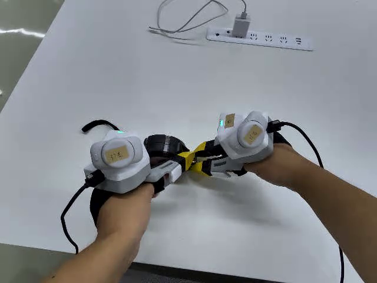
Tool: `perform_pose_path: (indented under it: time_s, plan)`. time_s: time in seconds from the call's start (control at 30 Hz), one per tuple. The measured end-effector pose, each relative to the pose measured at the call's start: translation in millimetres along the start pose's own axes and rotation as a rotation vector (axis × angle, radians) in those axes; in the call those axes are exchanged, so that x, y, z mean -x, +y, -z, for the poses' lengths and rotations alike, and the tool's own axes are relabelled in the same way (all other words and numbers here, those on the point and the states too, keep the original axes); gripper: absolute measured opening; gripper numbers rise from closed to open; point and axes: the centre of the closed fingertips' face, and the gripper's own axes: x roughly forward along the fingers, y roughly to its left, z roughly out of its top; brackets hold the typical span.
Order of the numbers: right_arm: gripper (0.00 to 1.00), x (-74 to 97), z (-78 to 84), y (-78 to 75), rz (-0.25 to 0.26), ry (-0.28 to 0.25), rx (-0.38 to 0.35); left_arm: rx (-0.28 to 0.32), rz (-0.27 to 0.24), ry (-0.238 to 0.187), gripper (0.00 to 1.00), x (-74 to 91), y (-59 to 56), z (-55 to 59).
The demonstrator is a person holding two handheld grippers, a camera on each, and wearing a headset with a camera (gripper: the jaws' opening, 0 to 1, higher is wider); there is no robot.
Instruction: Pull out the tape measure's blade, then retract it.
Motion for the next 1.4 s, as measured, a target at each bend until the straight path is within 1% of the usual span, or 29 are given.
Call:
perform_pose_path:
  time_s: [0.1, 0.23, 0.37, 0.4, 0.53, 0.6, 0.63, 0.67, 0.77, 0.8, 0.83, 0.87, 0.93, 1.03, 1.2, 1.27, 1.3, 1.4]
  plan:
    - [0.21, 1.5, 0.2, -1.2, 0.007, -0.003, -0.013, -0.01, 0.012, 0.007, 0.62, -0.2, -0.7, 0.3]
    - [0.2, 1.2, -0.1, -0.7, 0.005, -0.007, -0.018, -0.023, 0.015, 0.015, 0.62, 0.3, -0.8, 1.3]
    - [0.21, 2.4, -0.7, -0.2, 0.007, -0.011, -0.022, -0.022, 0.017, 0.027, 0.62, 1.3, -0.7, 2.6]
    - [0.22, 3.3, -1.1, -0.1, 0.01, -0.015, -0.026, -0.05, 0.012, 0.027, 0.63, 1.9, 0.3, 2.3]
    - [0.26, 5.1, -1.2, -0.7, 0.023, -0.022, -0.03, -0.04, 0.018, 0.029, 0.66, 2.9, -0.6, 1.6]
    - [0.3, 5.4, -2.1, -1.5, 0.031, -0.025, -0.042, -0.038, 0.024, 0.034, 0.68, 3.1, -2.1, 1.9]
    - [0.32, 5.7, -2.1, -1.9, 0.038, -0.025, -0.041, -0.048, 0.02, 0.036, 0.7, 3.7, -2.3, 1.9]
    - [0.32, 6.1, -2.7, -1.3, 0.038, -0.029, -0.043, -0.08, 0.01, 0.036, 0.71, 4.7, -1.4, 1.3]
    - [0.35, 7.3, -2.9, -0.9, 0.042, -0.033, -0.056, -0.084, 0.029, 0.035, 0.7, 5.7, -4.7, 0.9]
    - [0.37, 8.2, -3.0, -2.9, 0.054, -0.031, -0.047, -0.114, 0.03, 0.044, 0.69, 6.5, -5.7, 1.7]
    - [0.38, 8.7, -2.9, -3.4, 0.058, -0.031, -0.046, -0.137, 0.022, 0.042, 0.7, 7.0, -5.0, 0.9]
    - [0.38, 8.9, -3.1, -3.1, 0.055, -0.033, -0.055, -0.145, 0.028, 0.039, 0.7, 7.2, -6.8, 0.4]
    - [0.39, 9.5, -3.3, -3.7, 0.058, -0.032, -0.065, -0.149, 0.036, 0.038, 0.7, 8.5, -9.9, -0.6]
    - [0.38, 10.3, -2.7, -3.5, 0.062, -0.029, -0.067, -0.161, 0.04, 0.036, 0.7, 7.8, -9.5, -1.2]
    - [0.39, 13.1, -1.6, -3.6, 0.067, -0.026, -0.077, -0.18, 0.064, 0.034, 0.7, 10.2, -11.8, -1.5]
    - [0.39, 15.8, -1.4, -3.0, 0.071, -0.028, -0.078, -0.19, 0.08, 0.022, 0.71, 12.8, -13.3, -2.5]
    - [0.4, 17.5, -1.0, -2.4, 0.072, -0.029, -0.082, -0.205, 0.088, 0.019, 0.72, 13.8, -13.7, -2.8]
    - [0.42, 23.5, 0.7, -1.2, 0.085, -0.037, -0.098, -0.219, 0.1, 0.011, 0.74, 18.4, -13.1, -4.3]
